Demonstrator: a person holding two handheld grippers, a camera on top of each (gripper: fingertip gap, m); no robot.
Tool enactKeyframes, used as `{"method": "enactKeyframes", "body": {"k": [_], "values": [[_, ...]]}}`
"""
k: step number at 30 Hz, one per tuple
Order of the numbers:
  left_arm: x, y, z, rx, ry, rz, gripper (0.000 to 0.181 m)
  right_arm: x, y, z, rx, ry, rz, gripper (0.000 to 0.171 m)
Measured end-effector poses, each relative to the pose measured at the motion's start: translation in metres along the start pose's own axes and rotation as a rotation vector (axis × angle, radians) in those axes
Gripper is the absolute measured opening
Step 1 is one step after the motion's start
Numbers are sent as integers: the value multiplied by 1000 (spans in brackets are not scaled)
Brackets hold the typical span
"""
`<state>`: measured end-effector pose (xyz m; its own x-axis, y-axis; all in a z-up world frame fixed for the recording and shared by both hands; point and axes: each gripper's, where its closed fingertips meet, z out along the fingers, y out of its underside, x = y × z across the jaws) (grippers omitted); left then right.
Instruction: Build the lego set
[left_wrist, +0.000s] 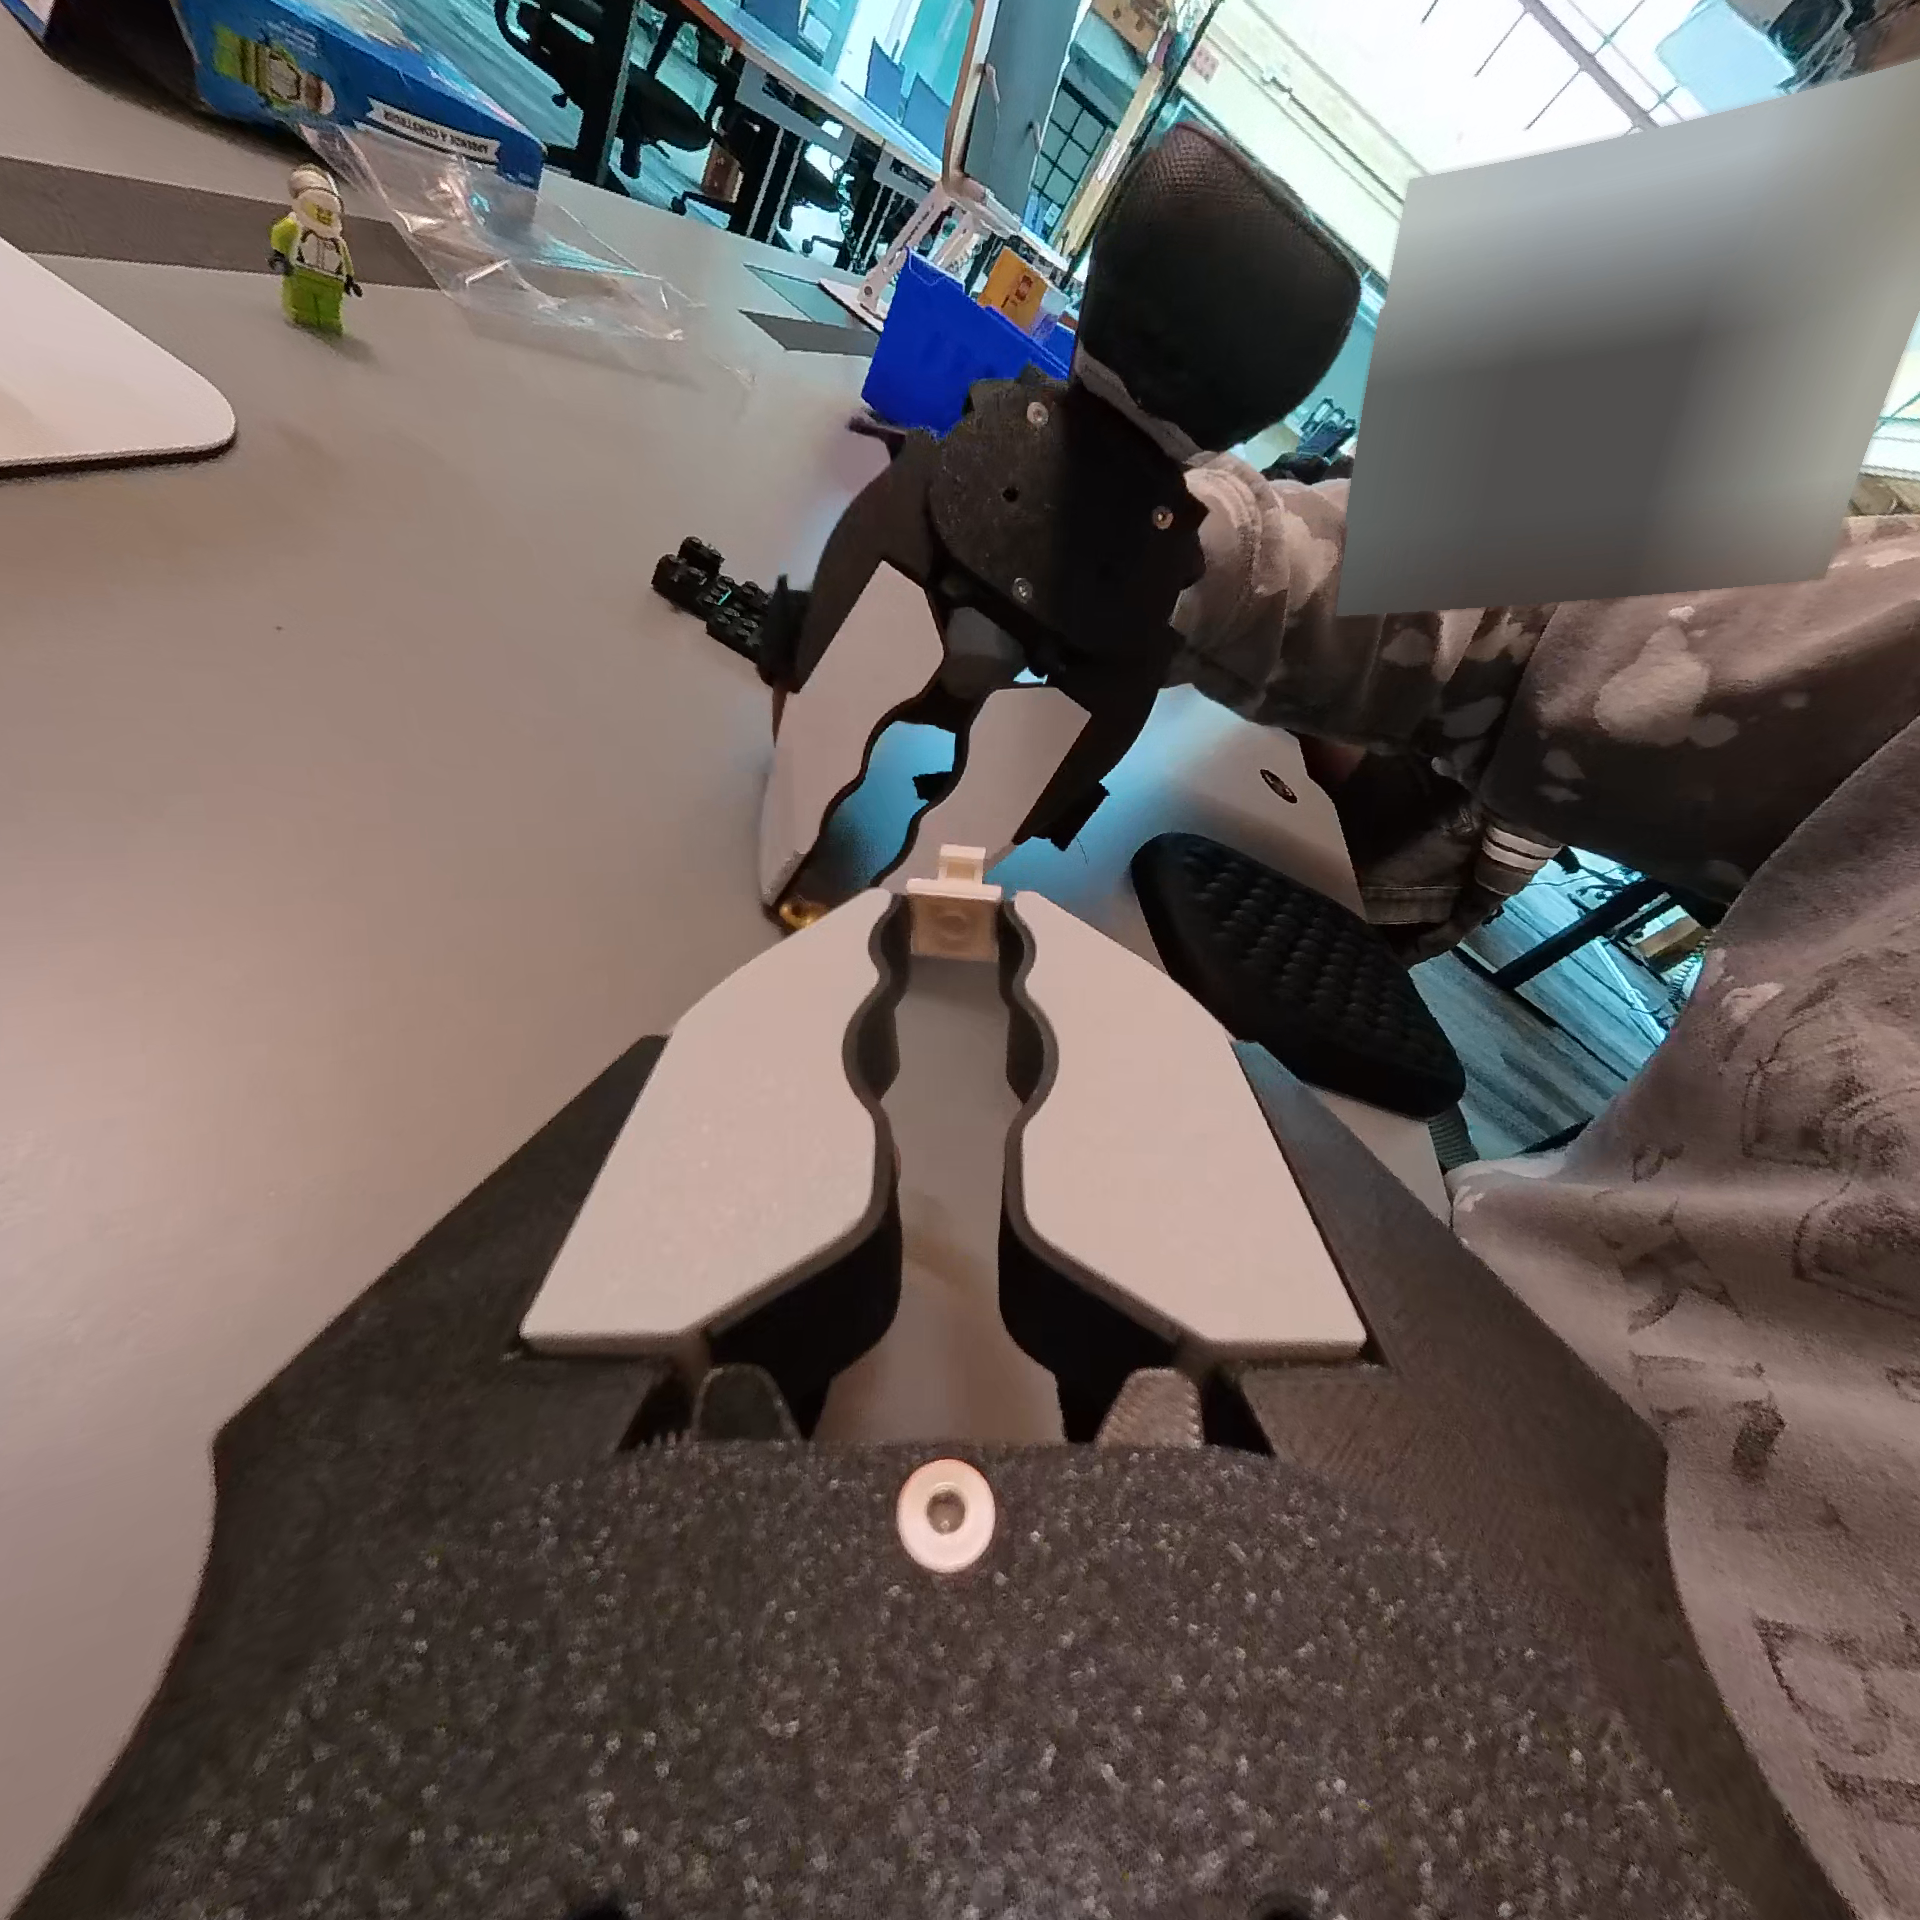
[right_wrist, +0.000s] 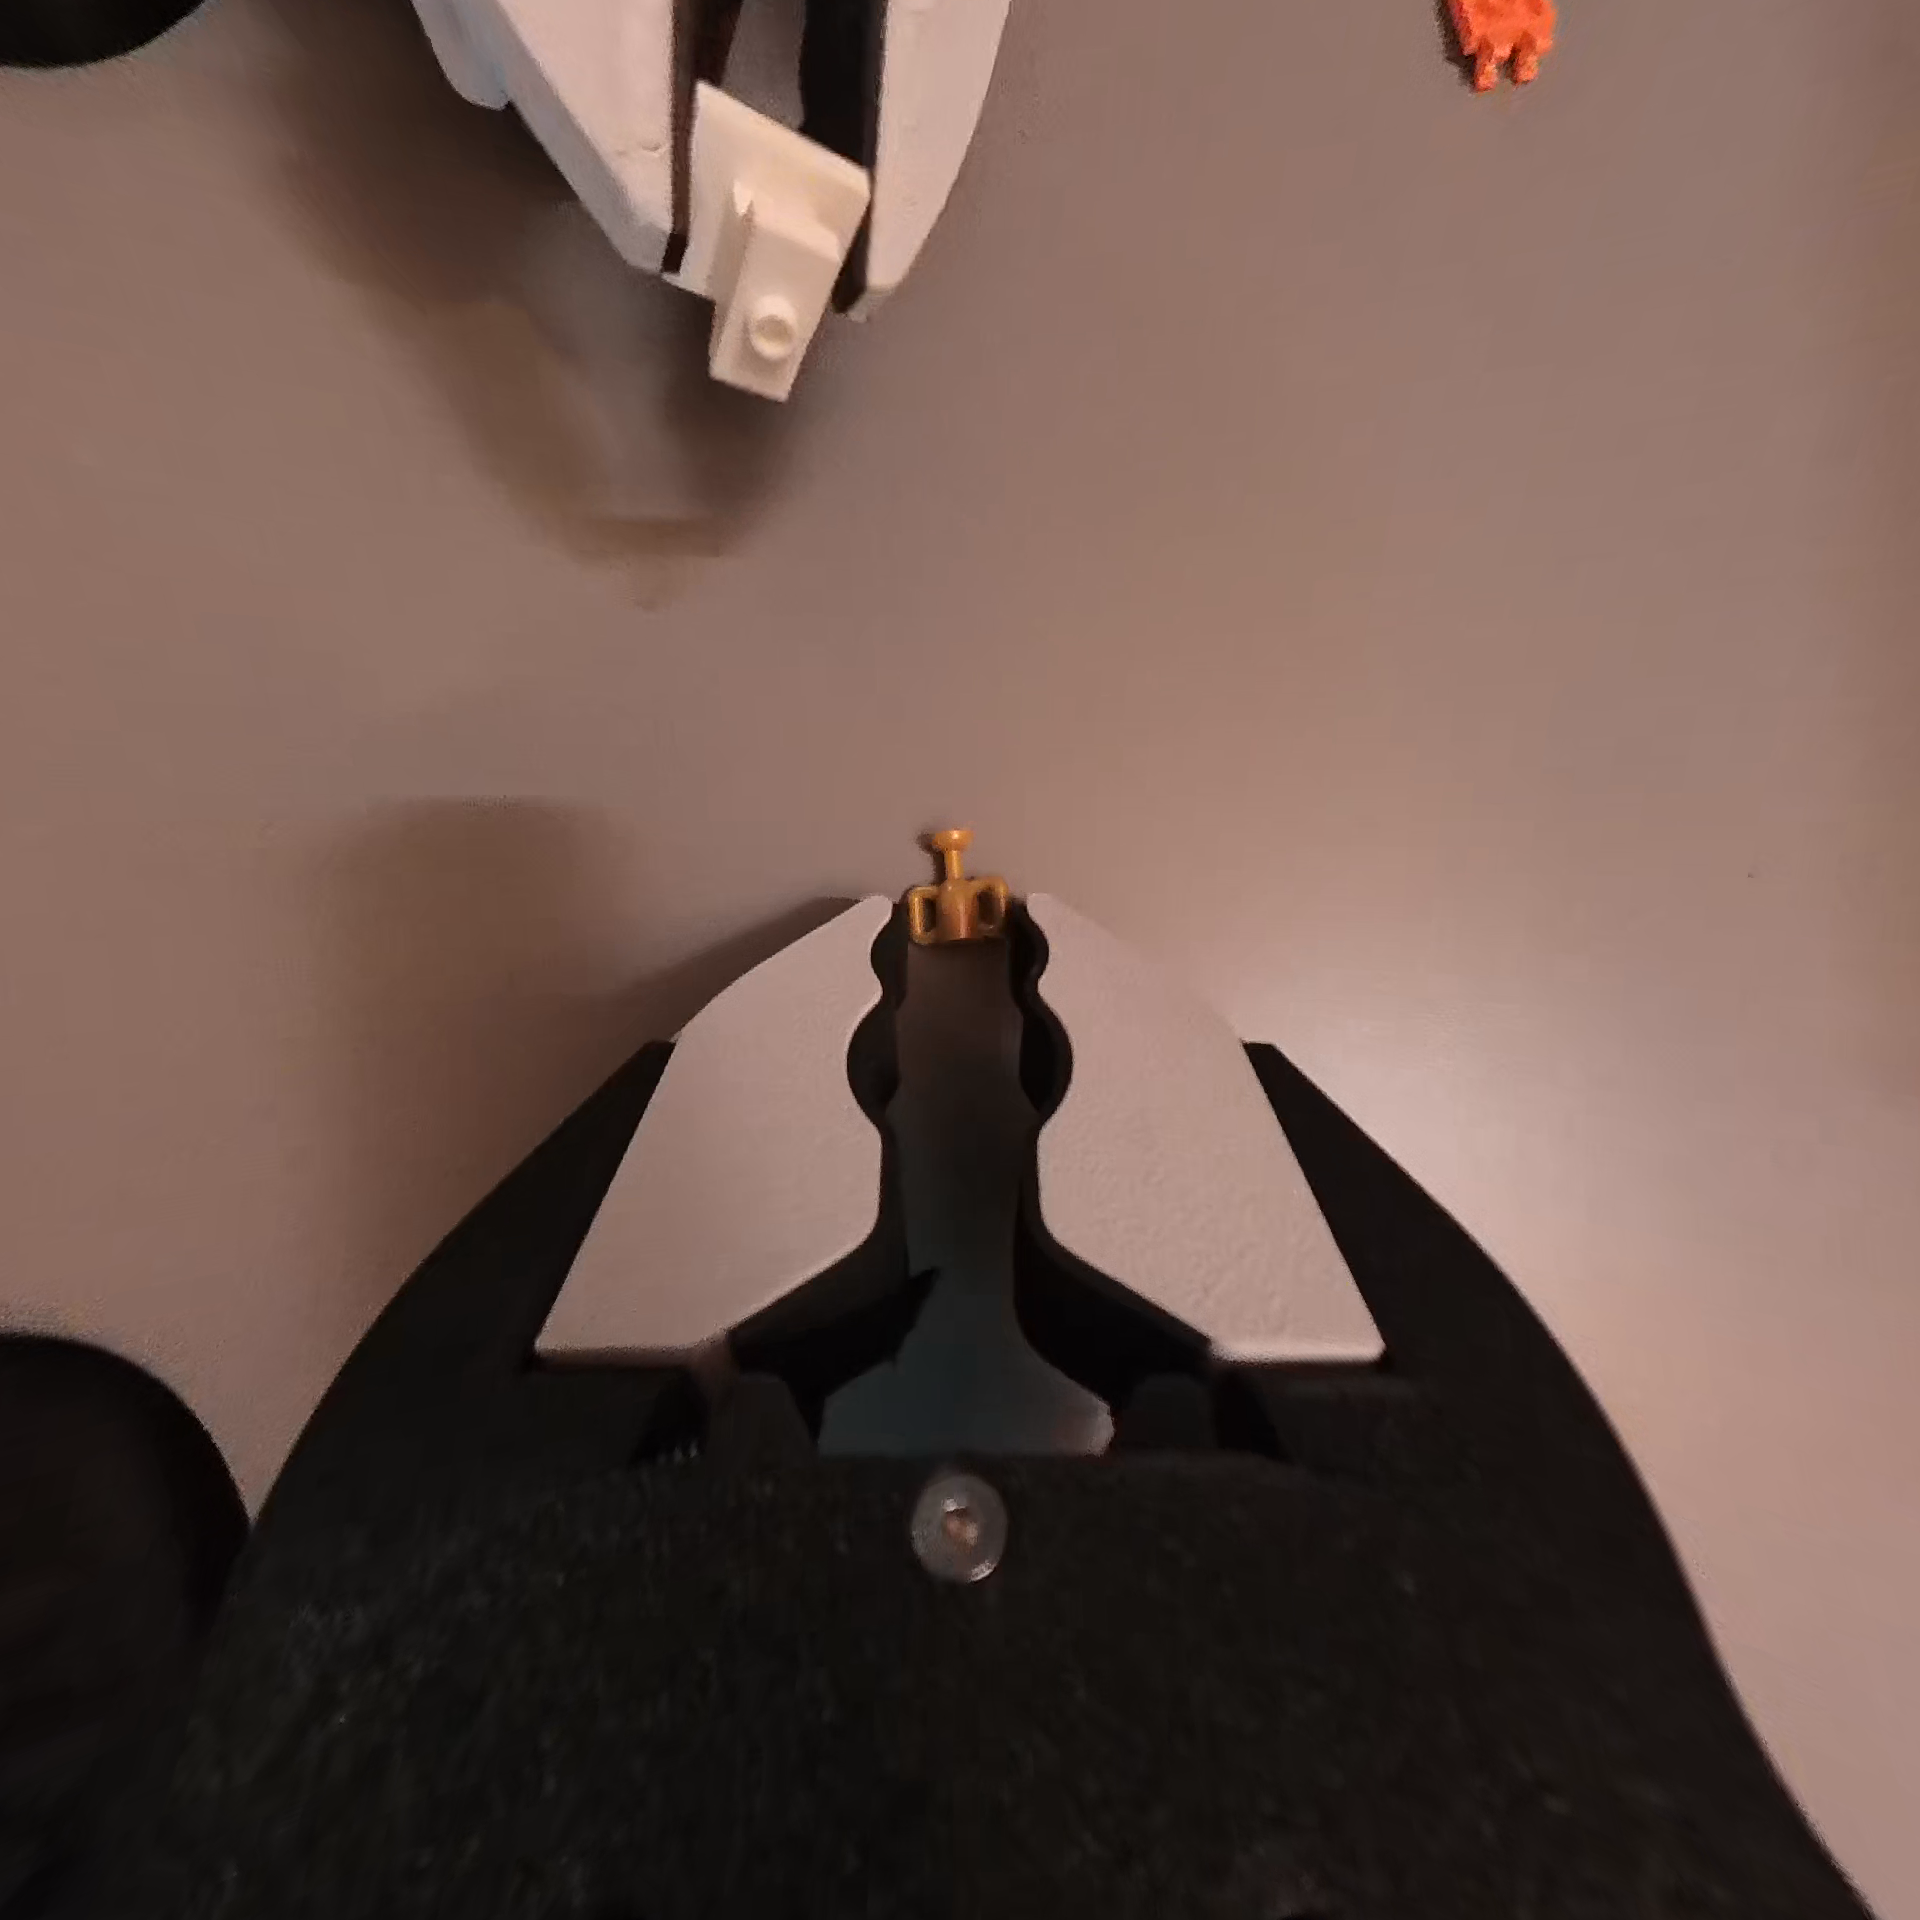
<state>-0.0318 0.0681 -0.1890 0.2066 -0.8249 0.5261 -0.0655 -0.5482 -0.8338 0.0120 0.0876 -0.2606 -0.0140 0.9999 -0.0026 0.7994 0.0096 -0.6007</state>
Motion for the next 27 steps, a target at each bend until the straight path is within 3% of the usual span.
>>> {"method": "enactKeyframes", "body": {"k": [16, 23, 27], "values": [[4, -1, 0, -7, 17, 14, 16, -6, -10, -2, -12, 229, -224, 12], [3, 1, 0, -13, 14, 13, 16, -26, -16, -6, -94, 430, -623, 12], [5, 4, 3, -31, 19, 20, 16, -38, -14, -2, -90, 445, -619, 12]]}}
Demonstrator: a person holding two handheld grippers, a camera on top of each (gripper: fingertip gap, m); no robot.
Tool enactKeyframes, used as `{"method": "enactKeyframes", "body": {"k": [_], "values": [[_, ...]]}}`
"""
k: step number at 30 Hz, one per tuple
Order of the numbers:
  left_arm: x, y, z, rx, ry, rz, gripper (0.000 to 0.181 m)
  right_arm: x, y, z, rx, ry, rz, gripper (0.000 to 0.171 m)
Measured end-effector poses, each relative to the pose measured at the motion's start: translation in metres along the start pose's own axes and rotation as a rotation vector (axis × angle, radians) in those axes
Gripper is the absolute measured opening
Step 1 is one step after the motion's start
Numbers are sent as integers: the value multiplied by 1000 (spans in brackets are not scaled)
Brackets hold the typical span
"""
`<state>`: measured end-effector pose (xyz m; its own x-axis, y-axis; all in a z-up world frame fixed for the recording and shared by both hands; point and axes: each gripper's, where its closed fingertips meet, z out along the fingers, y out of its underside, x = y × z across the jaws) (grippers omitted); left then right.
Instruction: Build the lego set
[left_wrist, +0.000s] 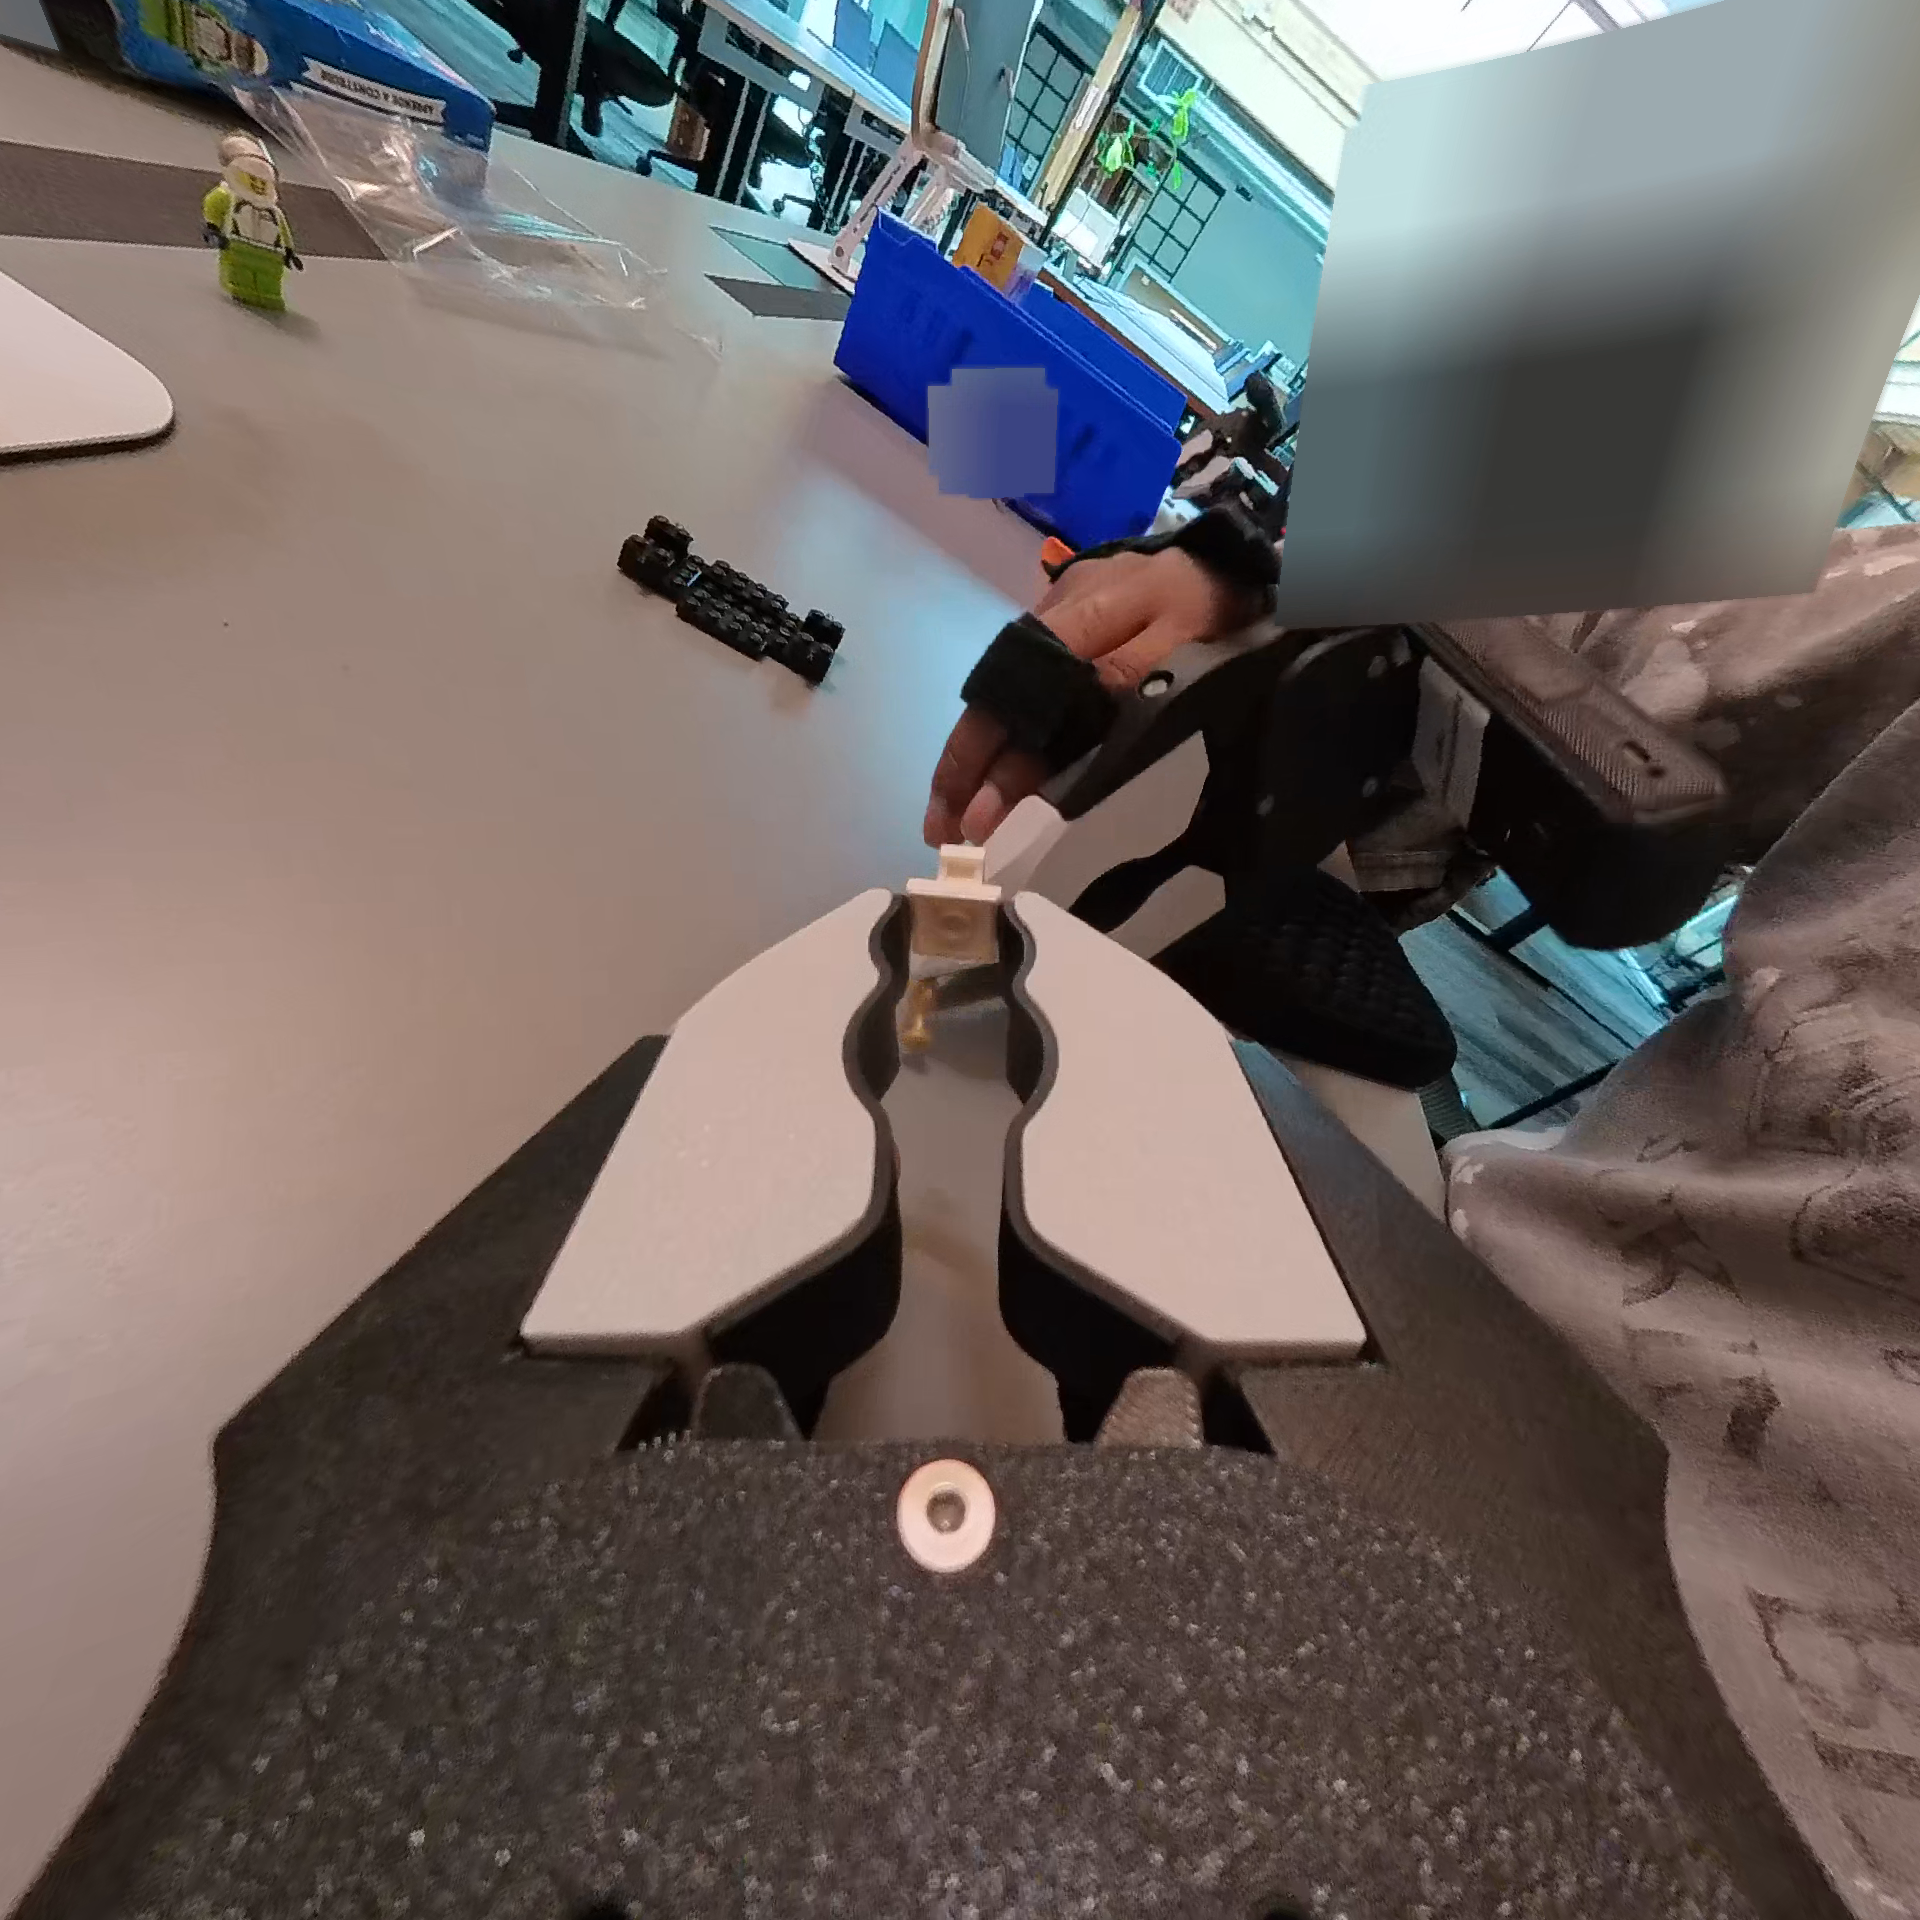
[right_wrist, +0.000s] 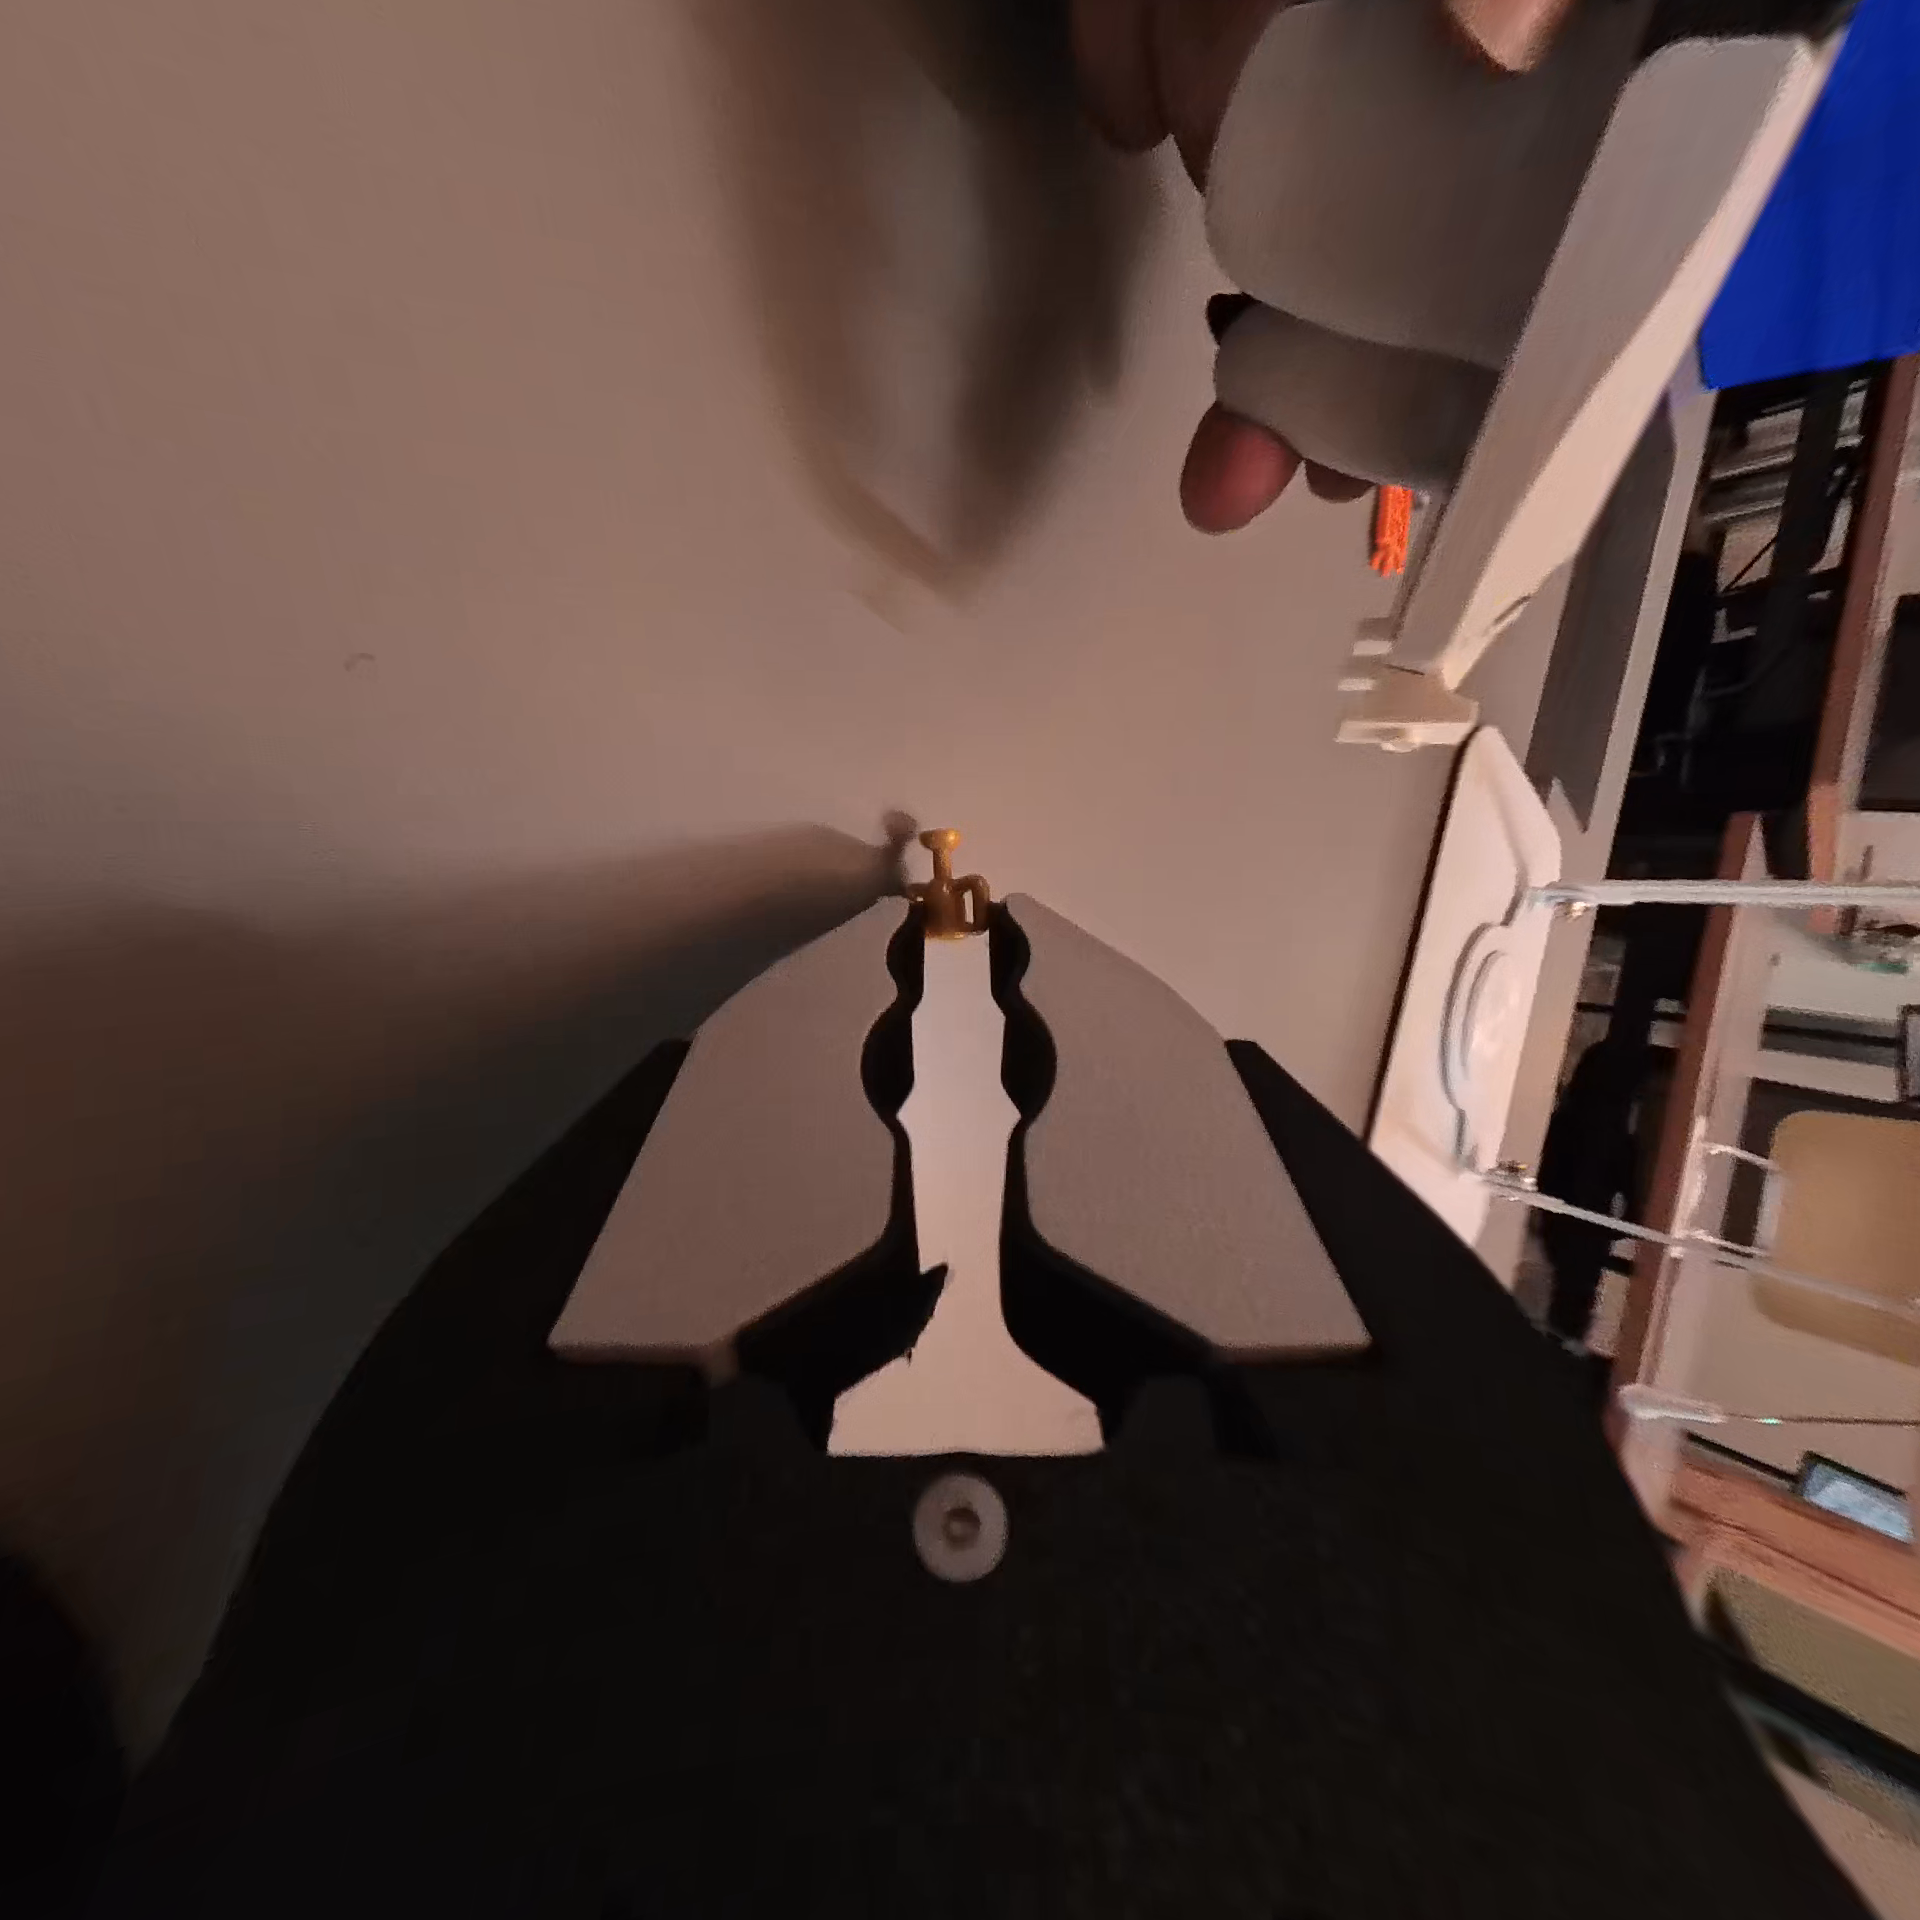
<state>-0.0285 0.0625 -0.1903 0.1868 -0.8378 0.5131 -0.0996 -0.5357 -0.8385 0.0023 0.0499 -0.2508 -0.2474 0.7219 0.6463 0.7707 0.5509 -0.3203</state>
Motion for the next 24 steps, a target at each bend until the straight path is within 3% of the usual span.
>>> {"method": "enactKeyframes", "body": {"k": [11, 24], "values": [[-4, -2, -2, 26, -4, -69, 16, 51, -11, -16, 67, 146, 335, 11], [-7, 3, -1, -4, -8, -124, 16, 61, -23, -21, 80, 205, 160, 3]]}}
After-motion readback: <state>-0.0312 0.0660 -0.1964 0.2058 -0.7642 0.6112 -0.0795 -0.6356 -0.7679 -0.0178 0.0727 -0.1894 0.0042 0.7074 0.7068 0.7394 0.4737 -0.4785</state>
